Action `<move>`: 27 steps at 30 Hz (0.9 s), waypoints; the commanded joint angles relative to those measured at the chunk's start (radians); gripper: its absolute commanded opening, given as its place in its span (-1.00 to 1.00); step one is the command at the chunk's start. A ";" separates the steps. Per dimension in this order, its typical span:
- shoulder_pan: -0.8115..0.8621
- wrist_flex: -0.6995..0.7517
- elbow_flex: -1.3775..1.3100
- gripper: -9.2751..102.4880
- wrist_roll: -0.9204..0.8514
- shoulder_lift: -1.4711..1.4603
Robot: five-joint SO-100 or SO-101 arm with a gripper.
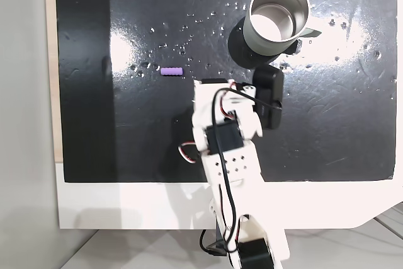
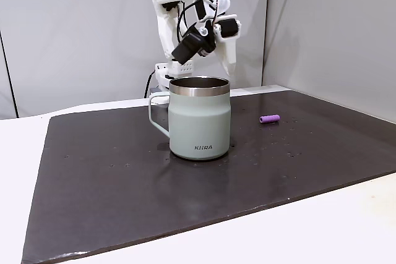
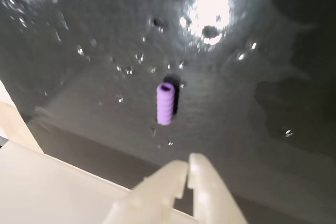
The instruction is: Grasp a pengrip and put it in the cup.
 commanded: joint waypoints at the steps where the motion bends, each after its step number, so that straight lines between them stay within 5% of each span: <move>1: -0.051 0.038 -0.199 -0.82 0.038 -0.114; 7: -0.097 0.074 -0.419 -0.79 0.060 -0.304; 16: -0.126 0.063 -0.560 -0.49 0.094 -0.482; 27: -0.181 0.133 -0.767 -0.48 0.135 -0.739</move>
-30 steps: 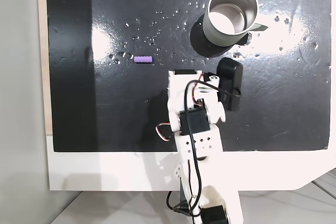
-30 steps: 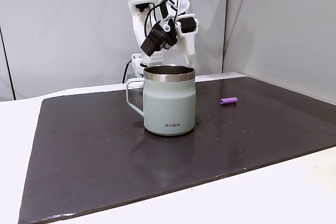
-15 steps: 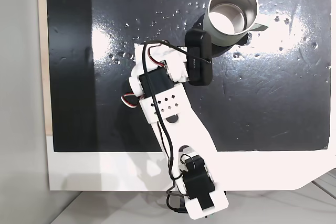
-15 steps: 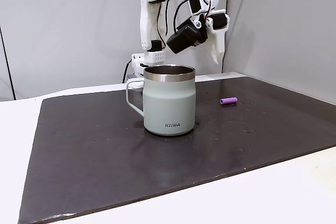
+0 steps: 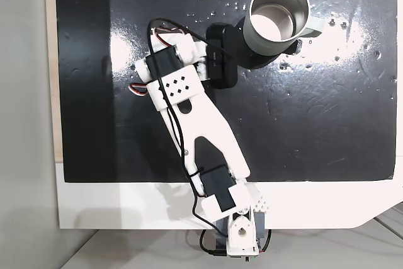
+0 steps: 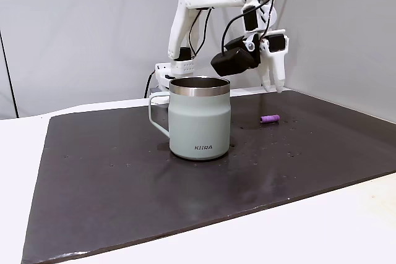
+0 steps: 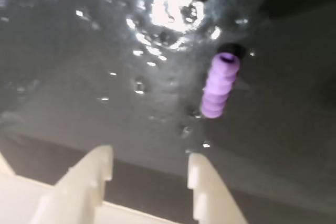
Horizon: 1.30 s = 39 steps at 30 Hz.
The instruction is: Grasp a pengrip and put it in the cup.
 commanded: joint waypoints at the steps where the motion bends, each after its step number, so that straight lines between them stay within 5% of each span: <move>1: -0.031 0.028 -0.071 -0.48 0.015 -0.023; 32: -0.049 -0.077 -0.071 -0.52 0.038 -0.296; 39: -0.043 -0.058 -0.071 -0.67 0.043 -0.310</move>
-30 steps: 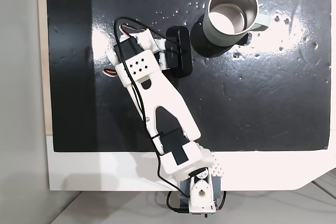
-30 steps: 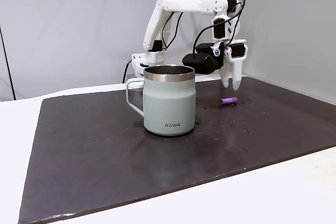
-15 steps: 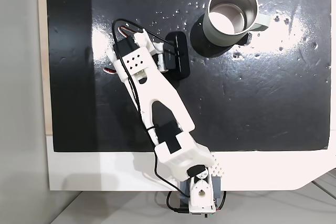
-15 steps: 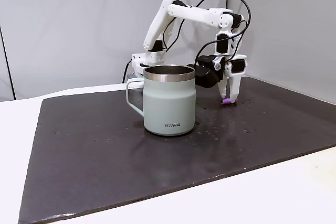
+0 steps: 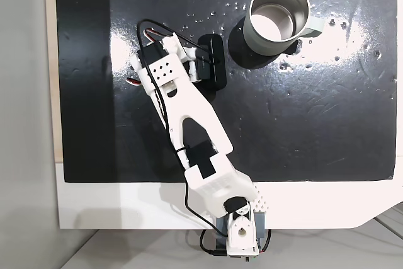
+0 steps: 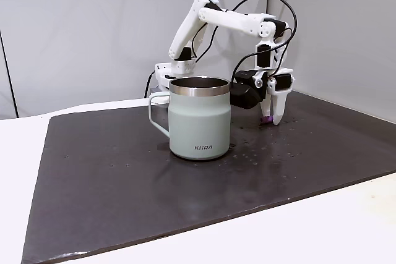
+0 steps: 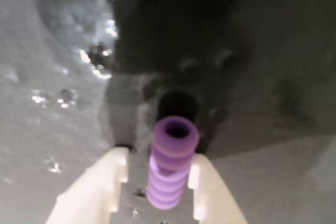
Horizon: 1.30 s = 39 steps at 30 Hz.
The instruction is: Grasp a pengrip and put it in the cup.
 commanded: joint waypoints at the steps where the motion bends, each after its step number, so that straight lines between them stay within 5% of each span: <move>1: 0.000 0.015 -0.026 -0.70 0.011 0.000; 15: 0.032 0.092 -0.032 -0.83 -0.003 0.137; 23: 0.086 0.437 -0.380 -0.83 -0.075 0.196; 39: 0.520 0.489 -0.337 -0.83 -0.433 0.529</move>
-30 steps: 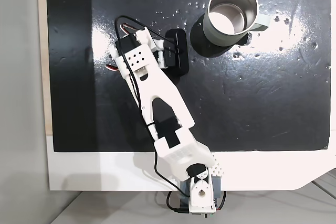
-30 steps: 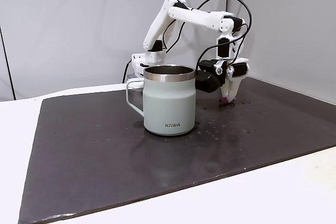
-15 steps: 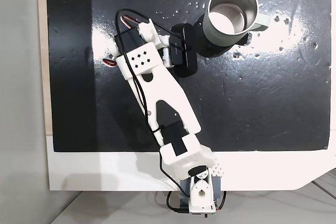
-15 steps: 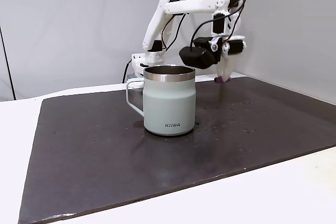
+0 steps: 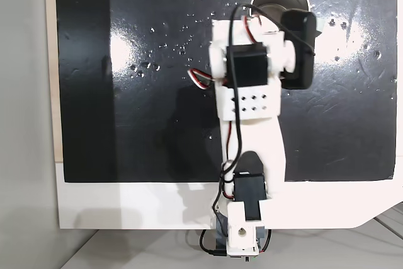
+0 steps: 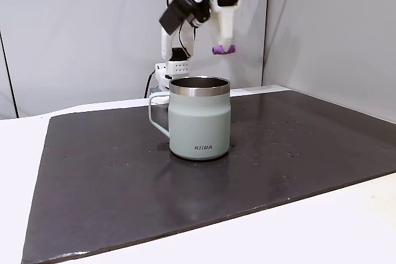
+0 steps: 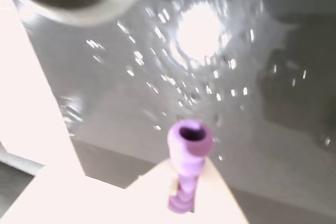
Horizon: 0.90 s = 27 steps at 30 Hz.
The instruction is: Grasp a pengrip and put it in the cup.
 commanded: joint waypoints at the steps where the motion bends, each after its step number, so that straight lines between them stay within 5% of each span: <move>1: 0.107 0.015 -0.051 -0.83 -0.089 0.072; 12: 0.244 -0.124 -0.098 -0.83 -0.187 0.018; 27: 0.276 -0.144 -0.492 -0.83 -0.167 -0.270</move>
